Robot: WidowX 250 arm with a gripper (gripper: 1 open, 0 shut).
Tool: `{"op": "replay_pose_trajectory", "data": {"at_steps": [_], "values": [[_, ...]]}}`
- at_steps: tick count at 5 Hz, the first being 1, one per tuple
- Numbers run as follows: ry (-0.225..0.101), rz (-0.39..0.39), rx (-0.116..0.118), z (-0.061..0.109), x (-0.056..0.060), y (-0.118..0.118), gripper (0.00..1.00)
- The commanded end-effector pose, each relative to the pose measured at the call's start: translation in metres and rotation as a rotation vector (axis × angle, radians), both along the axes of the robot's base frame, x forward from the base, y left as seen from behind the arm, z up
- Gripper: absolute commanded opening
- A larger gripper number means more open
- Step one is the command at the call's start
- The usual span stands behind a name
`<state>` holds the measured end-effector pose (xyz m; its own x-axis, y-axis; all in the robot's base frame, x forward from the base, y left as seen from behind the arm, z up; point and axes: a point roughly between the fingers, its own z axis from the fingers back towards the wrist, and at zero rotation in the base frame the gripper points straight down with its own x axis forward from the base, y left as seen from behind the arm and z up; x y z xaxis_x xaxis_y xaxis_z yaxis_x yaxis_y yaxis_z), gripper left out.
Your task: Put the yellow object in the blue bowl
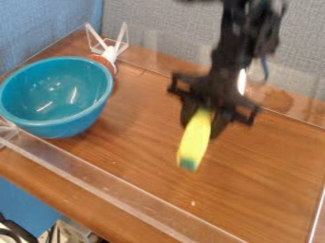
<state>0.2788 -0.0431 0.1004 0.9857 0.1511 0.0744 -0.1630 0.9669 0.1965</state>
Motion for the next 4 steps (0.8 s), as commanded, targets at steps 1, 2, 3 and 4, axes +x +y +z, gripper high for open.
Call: {"op": "replay_pose_trajectory", "data": {"at_steps": [1,2,3,4], "values": [[-0.08,0.034,0.014,0.051,0.006,0.033,0.0],[-0.095,0.074,-0.031,0.062,0.003,0.038,0.0],[-0.105,0.126,-0.065,0.049,-0.001,0.037,0.0],[-0.116,0.167,-0.082,0.038,-0.004,0.041,0.0]]}}
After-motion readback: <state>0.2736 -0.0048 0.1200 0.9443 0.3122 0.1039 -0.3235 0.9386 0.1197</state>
